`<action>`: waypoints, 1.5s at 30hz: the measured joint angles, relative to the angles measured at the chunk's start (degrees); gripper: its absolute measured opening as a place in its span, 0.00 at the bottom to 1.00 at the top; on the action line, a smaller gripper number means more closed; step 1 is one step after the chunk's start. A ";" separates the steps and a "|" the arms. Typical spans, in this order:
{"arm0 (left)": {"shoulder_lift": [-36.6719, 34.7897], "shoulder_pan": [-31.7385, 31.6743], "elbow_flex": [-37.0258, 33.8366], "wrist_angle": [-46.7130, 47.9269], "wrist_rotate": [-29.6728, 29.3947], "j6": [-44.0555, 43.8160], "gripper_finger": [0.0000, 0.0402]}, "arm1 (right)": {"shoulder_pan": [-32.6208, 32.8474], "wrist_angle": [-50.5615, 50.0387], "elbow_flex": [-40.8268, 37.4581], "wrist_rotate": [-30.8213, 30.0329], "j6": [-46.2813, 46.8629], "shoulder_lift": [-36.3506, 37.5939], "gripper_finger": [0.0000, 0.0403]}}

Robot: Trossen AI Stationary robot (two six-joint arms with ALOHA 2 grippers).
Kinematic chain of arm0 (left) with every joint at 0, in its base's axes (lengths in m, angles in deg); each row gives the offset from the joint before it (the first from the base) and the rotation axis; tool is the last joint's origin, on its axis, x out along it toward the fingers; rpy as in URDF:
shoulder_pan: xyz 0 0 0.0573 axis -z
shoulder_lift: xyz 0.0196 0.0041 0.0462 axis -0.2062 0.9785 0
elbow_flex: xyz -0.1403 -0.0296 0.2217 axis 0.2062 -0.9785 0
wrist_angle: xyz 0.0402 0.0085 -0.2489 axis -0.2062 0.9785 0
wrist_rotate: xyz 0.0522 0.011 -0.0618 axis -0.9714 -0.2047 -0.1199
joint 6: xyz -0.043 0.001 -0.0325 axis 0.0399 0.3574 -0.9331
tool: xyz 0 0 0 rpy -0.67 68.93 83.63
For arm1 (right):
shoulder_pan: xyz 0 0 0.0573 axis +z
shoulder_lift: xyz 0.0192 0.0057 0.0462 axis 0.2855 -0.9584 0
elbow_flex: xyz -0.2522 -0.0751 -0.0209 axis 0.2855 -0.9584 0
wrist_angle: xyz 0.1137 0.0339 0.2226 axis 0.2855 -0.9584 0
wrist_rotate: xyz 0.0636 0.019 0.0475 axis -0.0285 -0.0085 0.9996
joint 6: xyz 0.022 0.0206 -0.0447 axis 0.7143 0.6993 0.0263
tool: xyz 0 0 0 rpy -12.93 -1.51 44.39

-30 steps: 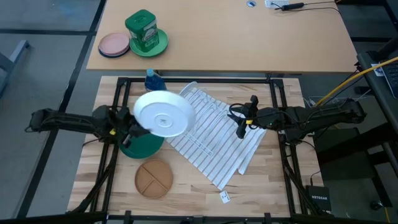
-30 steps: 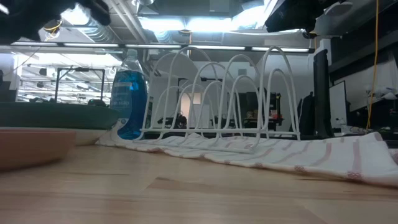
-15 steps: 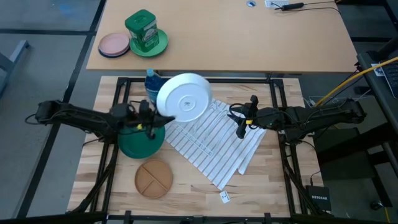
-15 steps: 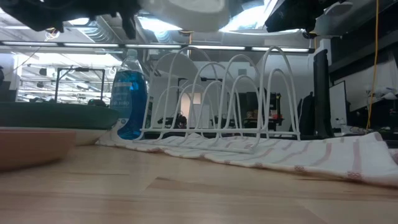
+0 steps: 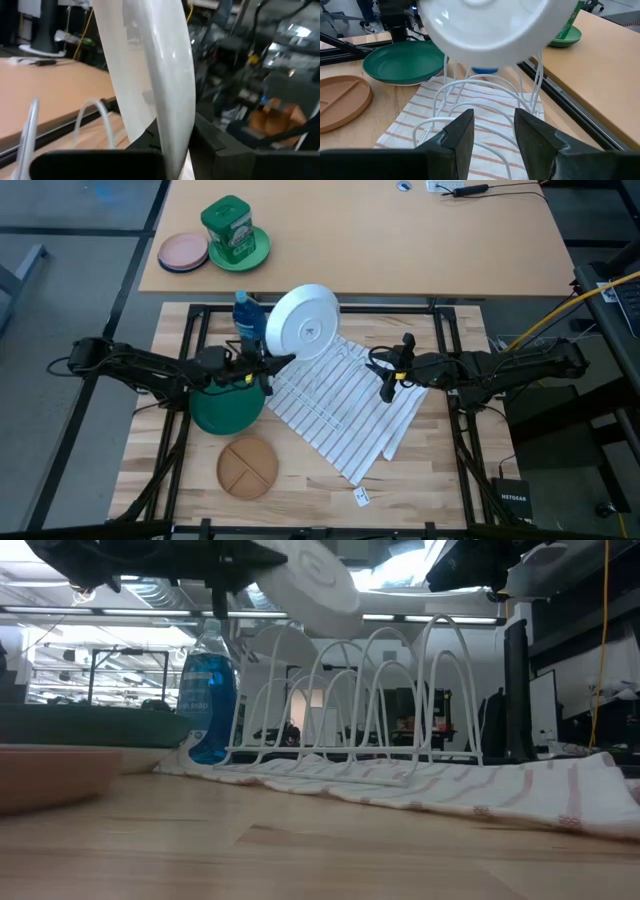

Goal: Sort dishes
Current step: Put the white plate into the white dish rack

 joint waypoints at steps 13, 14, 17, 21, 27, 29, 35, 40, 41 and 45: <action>-0.03 -0.07 0.15 9.14 -0.24 1.87 0.08 | -0.01 0.01 0.00 0.00 0.01 0.00 0.35; -0.03 -0.07 0.15 9.87 -0.24 1.66 0.08 | -0.01 0.01 0.00 0.00 0.01 0.00 0.35; -0.02 -0.07 0.15 12.14 -0.24 0.74 0.08 | -0.01 0.01 0.00 0.00 0.00 0.00 0.35; 1.68 -0.09 0.15 12.74 -0.24 0.21 0.08 | 0.00 -0.02 0.00 0.00 -0.01 0.00 0.35; 6.80 -0.61 0.15 13.06 -0.13 -2.23 0.08 | -0.01 0.03 0.00 0.00 -0.01 0.00 0.35; 8.42 -0.93 0.15 12.69 -0.17 -2.83 0.08 | -0.01 -0.03 0.00 0.00 0.00 0.00 0.35; 12.83 -1.18 0.15 11.37 -0.04 -2.71 0.08 | -0.01 0.07 0.00 0.00 0.01 0.00 0.35; 15.45 -1.16 0.27 10.42 0.04 -2.05 0.08 | -0.01 0.03 0.00 0.00 0.01 0.00 0.35; 15.87 -1.13 0.27 10.52 0.19 -1.72 0.08 | -0.01 0.03 0.00 0.00 -0.01 0.00 0.35; 16.06 -1.13 0.13 12.67 0.20 -0.83 0.08 | -0.01 0.03 0.00 0.00 -0.01 0.00 0.35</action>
